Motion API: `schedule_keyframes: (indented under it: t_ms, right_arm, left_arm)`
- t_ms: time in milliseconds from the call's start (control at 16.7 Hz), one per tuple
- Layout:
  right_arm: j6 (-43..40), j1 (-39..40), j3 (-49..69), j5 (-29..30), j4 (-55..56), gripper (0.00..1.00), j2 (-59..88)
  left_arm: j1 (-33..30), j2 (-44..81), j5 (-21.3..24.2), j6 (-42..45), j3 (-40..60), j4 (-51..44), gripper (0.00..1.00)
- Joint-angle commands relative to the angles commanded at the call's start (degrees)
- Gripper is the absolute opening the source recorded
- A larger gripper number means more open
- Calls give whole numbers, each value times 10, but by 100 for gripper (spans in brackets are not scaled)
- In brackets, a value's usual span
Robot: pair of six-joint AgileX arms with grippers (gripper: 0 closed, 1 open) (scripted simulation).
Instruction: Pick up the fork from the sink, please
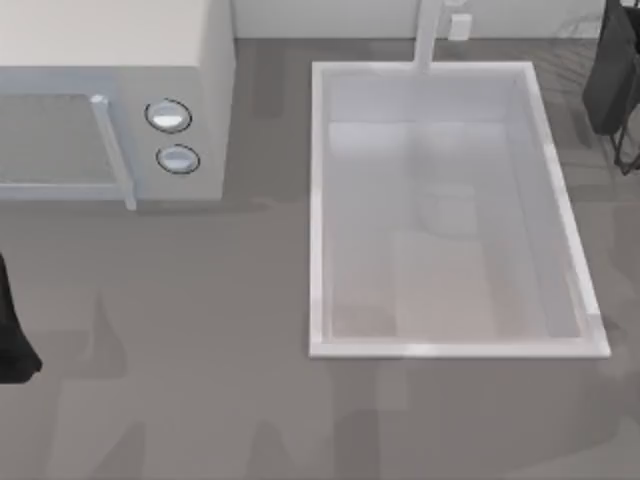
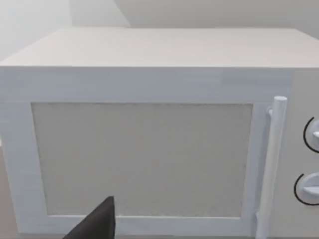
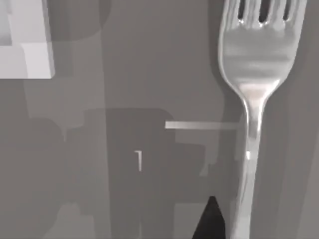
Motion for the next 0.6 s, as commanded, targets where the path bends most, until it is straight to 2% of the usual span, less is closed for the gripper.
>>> schedule_keyframes:
  t_ms: [240,600]
  right_arm:
    - [0,0,0,0,0,98,0]
    - [0,0,0,0,0,100,0]
  left_arm:
    - [0,0,0,0,0,0,100]
    - [0,0,0,0,0,0,100]
